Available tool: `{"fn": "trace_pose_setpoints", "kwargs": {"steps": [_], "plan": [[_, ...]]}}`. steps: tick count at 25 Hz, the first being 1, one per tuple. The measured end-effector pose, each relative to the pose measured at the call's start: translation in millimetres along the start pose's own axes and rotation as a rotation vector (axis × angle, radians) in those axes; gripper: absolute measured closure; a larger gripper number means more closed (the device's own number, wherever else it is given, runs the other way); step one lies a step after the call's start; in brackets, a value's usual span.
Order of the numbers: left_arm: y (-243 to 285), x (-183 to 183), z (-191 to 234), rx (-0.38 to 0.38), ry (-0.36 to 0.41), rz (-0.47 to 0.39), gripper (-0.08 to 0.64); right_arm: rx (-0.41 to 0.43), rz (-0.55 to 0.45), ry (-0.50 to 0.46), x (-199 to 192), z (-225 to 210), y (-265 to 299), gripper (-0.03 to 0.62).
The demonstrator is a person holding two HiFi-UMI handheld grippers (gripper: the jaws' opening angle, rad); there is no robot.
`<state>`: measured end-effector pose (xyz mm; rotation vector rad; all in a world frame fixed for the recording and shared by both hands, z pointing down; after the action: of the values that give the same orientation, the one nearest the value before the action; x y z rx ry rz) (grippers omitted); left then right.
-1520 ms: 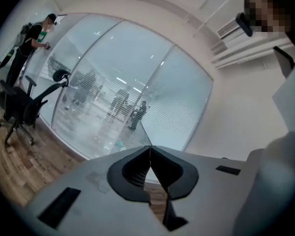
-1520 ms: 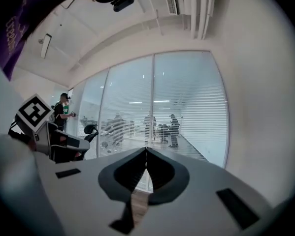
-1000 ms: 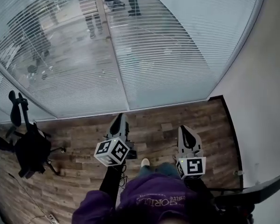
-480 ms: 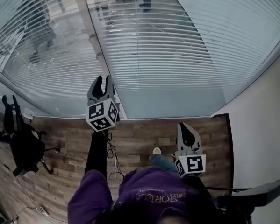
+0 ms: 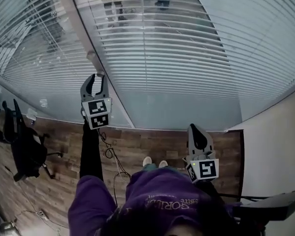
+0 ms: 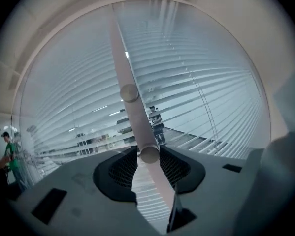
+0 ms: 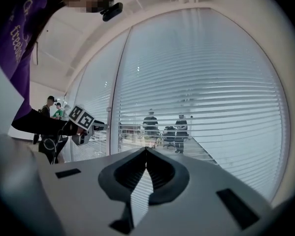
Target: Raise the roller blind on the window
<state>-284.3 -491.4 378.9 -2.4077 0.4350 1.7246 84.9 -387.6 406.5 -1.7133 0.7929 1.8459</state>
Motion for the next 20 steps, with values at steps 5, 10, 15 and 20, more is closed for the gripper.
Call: {"fn": "trace_pose_setpoints", "kwargs": {"steps": [5, 10, 15, 20], "plan": [[16, -4, -11, -0.033, 0.160, -0.004, 0.445, 0.009, -0.015, 0.020, -1, -4, 24, 0.594], [19, -6, -10, -0.017, 0.165, -0.034, 0.445, 0.007, -0.010, 0.027, -4, -4, 38, 0.594], [18, -3, -6, -0.011, -0.001, -0.015, 0.445, -0.007, -0.004, 0.028, -6, -3, 39, 0.594], [19, -4, -1, -0.022, -0.238, 0.017, 0.445, -0.008, 0.008, 0.022, -8, 0, 35, 0.594]]}}
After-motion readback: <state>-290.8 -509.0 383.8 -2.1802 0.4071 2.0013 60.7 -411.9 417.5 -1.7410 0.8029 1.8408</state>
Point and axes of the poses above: the fingertips, and each gripper's own axes: y forward along the fingers, z to its left, x out of its top, the point moved 3 cm from there along -y, backward along the fingers, and after that the axes turned 11 degrees about x, right-handed, at the moved point
